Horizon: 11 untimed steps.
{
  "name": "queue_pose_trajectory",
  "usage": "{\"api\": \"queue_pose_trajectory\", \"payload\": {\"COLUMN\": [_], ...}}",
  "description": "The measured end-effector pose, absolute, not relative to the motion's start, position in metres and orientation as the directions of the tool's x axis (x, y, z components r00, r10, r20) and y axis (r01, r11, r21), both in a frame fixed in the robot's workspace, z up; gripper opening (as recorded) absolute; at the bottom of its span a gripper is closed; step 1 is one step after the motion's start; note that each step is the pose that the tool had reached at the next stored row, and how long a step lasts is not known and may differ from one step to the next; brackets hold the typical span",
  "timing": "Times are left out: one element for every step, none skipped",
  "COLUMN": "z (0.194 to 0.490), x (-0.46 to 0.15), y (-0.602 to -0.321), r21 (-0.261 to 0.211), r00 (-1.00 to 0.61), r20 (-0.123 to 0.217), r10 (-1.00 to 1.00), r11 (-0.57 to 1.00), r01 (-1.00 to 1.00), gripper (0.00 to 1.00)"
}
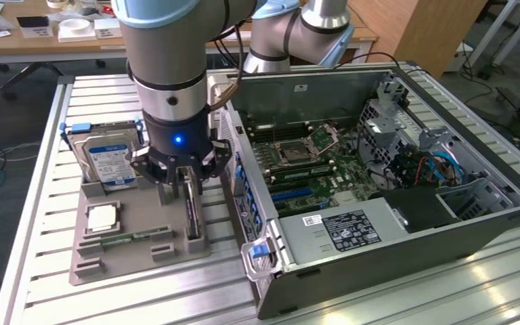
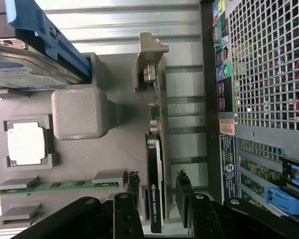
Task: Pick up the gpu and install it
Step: 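Pick up the gpu and move the gpu toward the slot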
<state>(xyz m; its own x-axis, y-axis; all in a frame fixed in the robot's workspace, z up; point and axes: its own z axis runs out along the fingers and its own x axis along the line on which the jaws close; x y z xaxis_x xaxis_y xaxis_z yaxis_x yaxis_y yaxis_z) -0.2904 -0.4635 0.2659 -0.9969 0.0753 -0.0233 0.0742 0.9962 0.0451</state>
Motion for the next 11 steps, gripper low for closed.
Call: {"api": "queue_pose_trajectory", "payload": {"z": [0.265,0.263,0.263,0.263,0.262,0.261,0.259,0.257,0.256,0.254,0.252], "x": [-0.29,-0.29,-0.29,-0.29,-0.29,-0.29,-0.29,-0.29,-0.29,-0.29,-0.29], "y": [-0.463,-0.463,-0.463,-0.463,-0.463,-0.463,-0.463,-0.463,-0.463,-0.463,-0.463], "r21": [0.045,0.045,0.045,0.045,0.045,0.045,0.045,0.045,0.045,0.045,0.045], "r00": [-0.997,-0.997,-0.997,-0.997,-0.997,-0.997,-0.997,-0.997,-0.997,-0.997,-0.997], "r20": [-0.023,-0.023,-0.023,-0.023,-0.023,-0.023,-0.023,-0.023,-0.023,-0.023,-0.023], "r10": [0.075,0.075,0.075,0.075,0.075,0.075,0.075,0.075,0.075,0.075,0.075], "r11": [0.996,0.996,0.996,0.996,0.996,0.996,0.996,0.996,0.996,0.996,0.996], "r01": [0.074,0.074,0.074,0.074,0.074,0.074,0.074,0.074,0.074,0.074,0.074], "gripper": [0.43,0.43,0.43,0.43,0.43,0.43,0.43,0.43,0.43,0.43,0.43]}}
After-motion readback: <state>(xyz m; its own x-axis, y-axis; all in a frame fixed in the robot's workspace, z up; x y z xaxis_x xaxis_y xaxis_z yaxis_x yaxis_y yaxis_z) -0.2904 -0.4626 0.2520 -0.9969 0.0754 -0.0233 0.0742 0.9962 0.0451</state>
